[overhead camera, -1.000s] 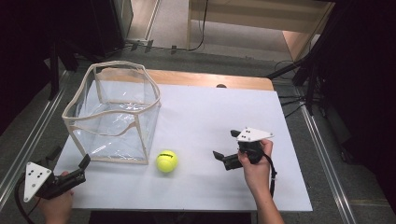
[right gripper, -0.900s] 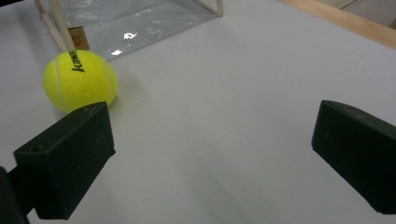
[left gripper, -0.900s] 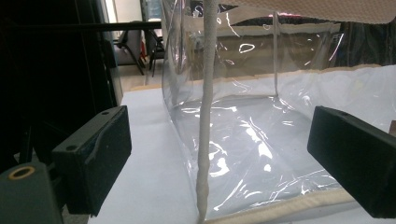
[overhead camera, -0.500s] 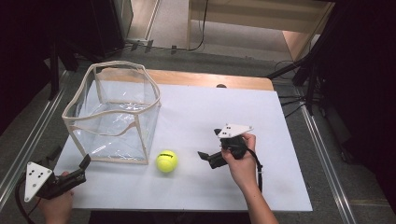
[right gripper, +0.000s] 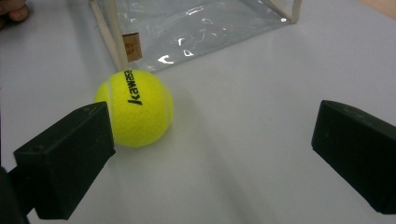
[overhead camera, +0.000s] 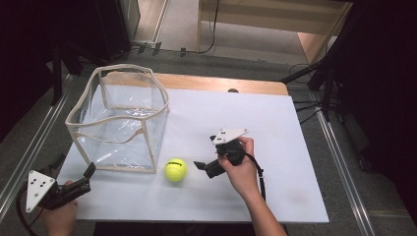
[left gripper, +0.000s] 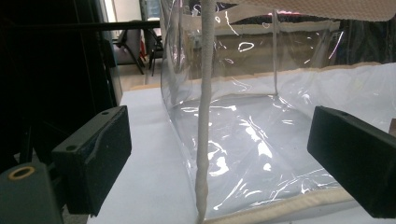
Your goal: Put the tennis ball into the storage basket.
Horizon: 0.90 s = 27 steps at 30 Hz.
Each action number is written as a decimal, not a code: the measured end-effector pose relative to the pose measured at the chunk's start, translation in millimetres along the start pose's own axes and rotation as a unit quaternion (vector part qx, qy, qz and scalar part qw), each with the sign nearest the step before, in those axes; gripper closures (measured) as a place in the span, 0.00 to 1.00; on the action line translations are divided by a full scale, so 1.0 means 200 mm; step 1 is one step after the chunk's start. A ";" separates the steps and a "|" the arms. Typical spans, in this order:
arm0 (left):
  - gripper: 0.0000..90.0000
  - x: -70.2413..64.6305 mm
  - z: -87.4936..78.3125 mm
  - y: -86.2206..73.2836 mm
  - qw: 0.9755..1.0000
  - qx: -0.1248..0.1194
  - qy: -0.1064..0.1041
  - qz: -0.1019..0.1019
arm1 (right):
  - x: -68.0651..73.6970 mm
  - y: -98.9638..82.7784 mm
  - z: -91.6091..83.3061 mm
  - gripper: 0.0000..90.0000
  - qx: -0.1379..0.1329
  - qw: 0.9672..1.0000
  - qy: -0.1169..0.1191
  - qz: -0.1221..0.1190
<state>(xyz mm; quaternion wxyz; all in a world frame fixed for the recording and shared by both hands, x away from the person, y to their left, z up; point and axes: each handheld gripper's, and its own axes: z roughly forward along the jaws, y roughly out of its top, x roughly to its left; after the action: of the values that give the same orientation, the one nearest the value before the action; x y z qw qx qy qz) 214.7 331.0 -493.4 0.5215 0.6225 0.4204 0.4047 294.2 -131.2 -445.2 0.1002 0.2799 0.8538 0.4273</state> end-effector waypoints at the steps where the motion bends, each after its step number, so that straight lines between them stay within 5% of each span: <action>1: 0.08 0.00 0.00 0.00 1.000 0.000 0.000 0.000 | 0.00 0.01 0.01 0.00 0.002 1.000 0.001 0.000; 27: 0.07 0.00 0.00 0.00 1.000 -0.001 -0.002 0.001 | 0.15 0.12 0.24 0.00 0.076 0.994 0.062 -0.055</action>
<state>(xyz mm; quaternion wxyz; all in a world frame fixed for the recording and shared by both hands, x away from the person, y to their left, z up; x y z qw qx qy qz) 215.4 330.9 -493.4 0.5223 0.6237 0.4181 0.4042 299.3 -70.7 -455.1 0.0489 0.2124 0.9025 0.3716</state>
